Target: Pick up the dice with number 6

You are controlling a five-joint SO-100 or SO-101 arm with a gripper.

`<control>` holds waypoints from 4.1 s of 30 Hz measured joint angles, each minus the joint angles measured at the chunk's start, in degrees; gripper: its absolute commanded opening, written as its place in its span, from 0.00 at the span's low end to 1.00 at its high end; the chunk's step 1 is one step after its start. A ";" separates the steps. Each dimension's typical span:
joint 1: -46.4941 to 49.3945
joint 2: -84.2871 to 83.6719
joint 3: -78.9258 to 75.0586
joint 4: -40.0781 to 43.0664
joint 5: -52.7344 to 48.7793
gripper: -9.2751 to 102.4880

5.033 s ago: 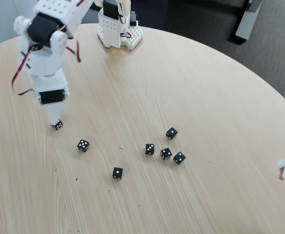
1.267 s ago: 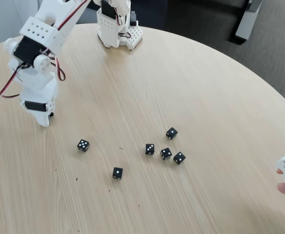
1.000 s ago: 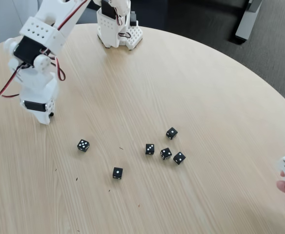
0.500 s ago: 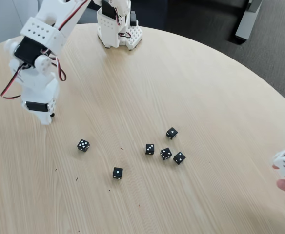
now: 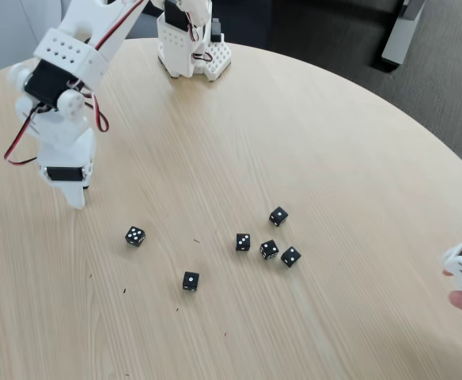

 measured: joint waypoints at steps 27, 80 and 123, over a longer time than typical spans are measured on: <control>-6.77 31.46 0.35 0.44 -11.25 0.08; -22.94 110.39 84.55 -2.55 -57.57 0.08; -22.50 110.92 85.43 1.67 -52.12 0.12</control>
